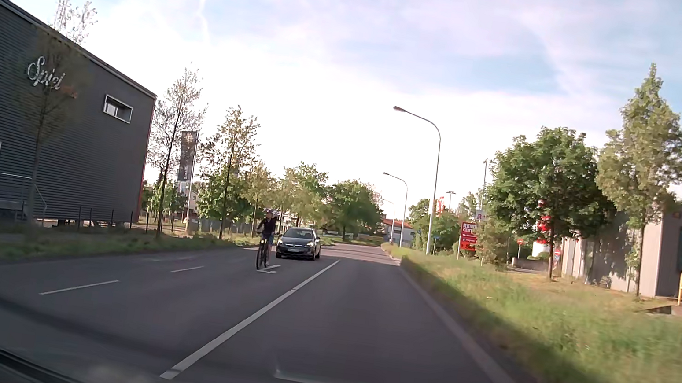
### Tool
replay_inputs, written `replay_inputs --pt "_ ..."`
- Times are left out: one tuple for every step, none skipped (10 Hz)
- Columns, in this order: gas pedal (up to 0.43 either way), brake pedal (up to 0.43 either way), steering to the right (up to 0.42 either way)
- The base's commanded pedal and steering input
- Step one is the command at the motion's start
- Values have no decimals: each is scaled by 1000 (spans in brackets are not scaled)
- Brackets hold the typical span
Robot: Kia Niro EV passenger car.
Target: Follow the waypoints while adhering to traffic rules and regulations
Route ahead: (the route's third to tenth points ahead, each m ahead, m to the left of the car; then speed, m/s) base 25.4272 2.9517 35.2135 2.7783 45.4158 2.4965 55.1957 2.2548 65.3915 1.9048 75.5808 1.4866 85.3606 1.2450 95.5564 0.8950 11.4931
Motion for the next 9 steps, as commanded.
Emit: replay_inputs --pt "197 0 -2" --pt "157 0 -2" --pt "130 0 -3" --pt "98 0 -4" --pt "67 0 -4" --pt "20 0 -4" --pt "0 0 -4" --pt "0 0 -4" --pt "0 0 -4"
